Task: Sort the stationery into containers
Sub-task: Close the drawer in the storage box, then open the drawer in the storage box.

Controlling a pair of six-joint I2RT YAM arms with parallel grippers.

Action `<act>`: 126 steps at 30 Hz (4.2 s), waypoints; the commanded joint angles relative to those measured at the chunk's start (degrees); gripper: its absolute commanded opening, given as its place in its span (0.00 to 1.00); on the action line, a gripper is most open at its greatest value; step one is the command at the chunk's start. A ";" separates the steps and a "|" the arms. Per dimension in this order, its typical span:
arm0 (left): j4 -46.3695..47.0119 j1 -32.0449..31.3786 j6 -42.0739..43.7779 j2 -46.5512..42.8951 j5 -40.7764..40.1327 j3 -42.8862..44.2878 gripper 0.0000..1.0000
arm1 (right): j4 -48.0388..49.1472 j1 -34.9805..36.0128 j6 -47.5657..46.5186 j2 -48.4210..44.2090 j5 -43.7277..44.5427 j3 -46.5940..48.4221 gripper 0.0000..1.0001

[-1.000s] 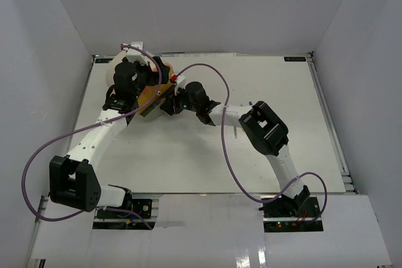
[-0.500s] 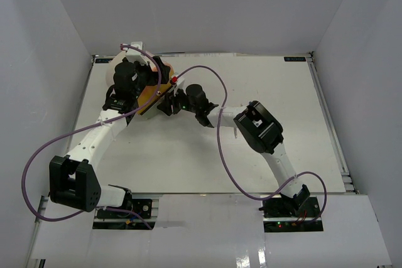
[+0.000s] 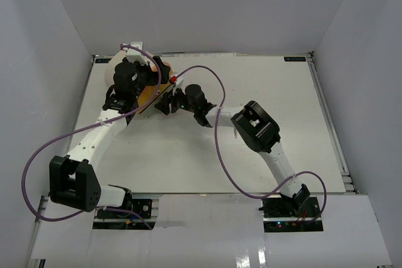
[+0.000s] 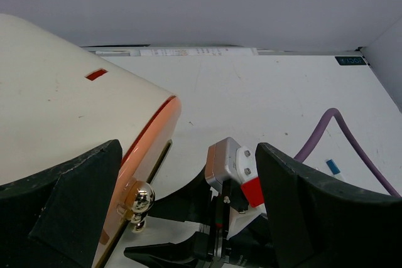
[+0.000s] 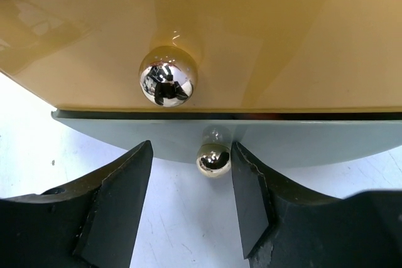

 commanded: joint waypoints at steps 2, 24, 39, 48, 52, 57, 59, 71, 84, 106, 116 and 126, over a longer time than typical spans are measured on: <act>-7.41 -0.42 -1.64 0.07 1.39 -0.39 0.98 | 7.09 -0.11 0.32 0.77 0.22 4.04 0.60; -7.75 -0.16 -0.86 -1.43 0.86 0.13 0.98 | 8.86 -2.40 -1.16 -13.81 0.30 -12.12 0.65; -15.04 -0.16 5.20 -4.59 -0.81 6.20 0.98 | -17.50 -3.36 -13.30 -41.50 0.74 -25.92 0.67; -17.95 -0.16 12.15 -4.77 -1.16 8.75 0.98 | -27.18 -3.72 -16.90 -58.11 0.30 -37.77 0.67; -18.92 -0.16 13.73 -3.72 -0.11 9.45 0.98 | -29.29 -3.72 -17.43 -67.14 2.32 -42.80 0.67; -20.85 -0.16 15.84 -1.87 0.60 10.59 0.98 | -31.58 -3.72 -18.31 -74.63 4.69 -47.02 0.68; -22.08 -0.16 16.19 -0.73 1.73 11.03 0.98 | -32.46 -3.80 -18.57 -77.71 6.27 -48.60 0.68; -26.56 -0.24 14.61 -0.11 8.42 13.23 0.94 | -35.18 -3.80 -18.84 -84.84 13.57 -51.77 0.81; -29.90 -0.24 10.49 1.03 17.12 16.40 0.94 | -35.71 -3.80 -18.84 -87.12 15.16 -52.56 0.84; -27.44 -0.42 13.38 -1.43 2.79 16.57 0.98 | -35.89 -3.80 -19.10 -87.83 16.83 -53.35 0.87; -30.61 -0.42 12.24 3.23 8.77 17.45 0.97 | -35.98 -3.80 -19.19 -89.58 18.23 -54.32 0.91; -31.57 -0.42 10.22 3.58 18.34 18.85 0.96 | -35.97 -3.80 -19.28 -90.11 19.29 -54.76 0.92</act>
